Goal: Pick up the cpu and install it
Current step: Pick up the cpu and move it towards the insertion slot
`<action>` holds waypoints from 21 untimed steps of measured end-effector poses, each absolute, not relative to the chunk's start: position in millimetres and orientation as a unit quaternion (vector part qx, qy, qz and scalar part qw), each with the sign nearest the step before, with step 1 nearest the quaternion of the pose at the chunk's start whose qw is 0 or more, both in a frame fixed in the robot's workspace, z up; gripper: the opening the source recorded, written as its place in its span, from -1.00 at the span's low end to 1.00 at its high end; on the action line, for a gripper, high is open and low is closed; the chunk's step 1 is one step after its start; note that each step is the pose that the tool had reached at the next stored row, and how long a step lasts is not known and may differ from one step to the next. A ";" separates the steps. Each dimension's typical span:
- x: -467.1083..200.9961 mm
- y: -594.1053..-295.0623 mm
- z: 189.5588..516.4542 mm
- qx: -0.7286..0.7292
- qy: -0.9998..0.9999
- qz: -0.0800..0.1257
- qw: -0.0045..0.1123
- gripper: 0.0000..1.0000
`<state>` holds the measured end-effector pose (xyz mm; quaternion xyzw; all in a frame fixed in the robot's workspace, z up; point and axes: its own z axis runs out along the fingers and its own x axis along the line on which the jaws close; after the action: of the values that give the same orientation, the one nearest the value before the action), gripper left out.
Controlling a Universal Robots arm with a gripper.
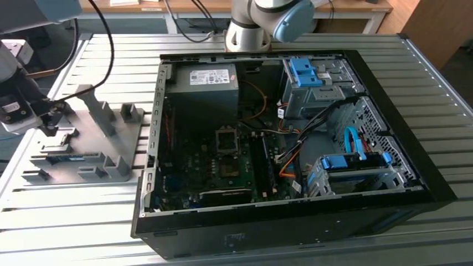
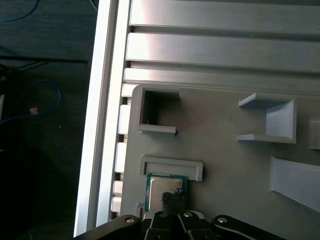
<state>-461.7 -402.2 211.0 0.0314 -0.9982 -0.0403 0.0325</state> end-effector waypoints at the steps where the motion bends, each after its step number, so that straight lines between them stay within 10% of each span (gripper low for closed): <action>1: -461.7 -402.2 209.8 0.031 -0.998 -0.040 0.032 -0.80; 21: -463.6 -402.2 203.3 0.031 -0.998 -0.040 0.032 -0.67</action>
<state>-463.6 -402.2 203.3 0.0314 -0.9982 -0.0403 0.0324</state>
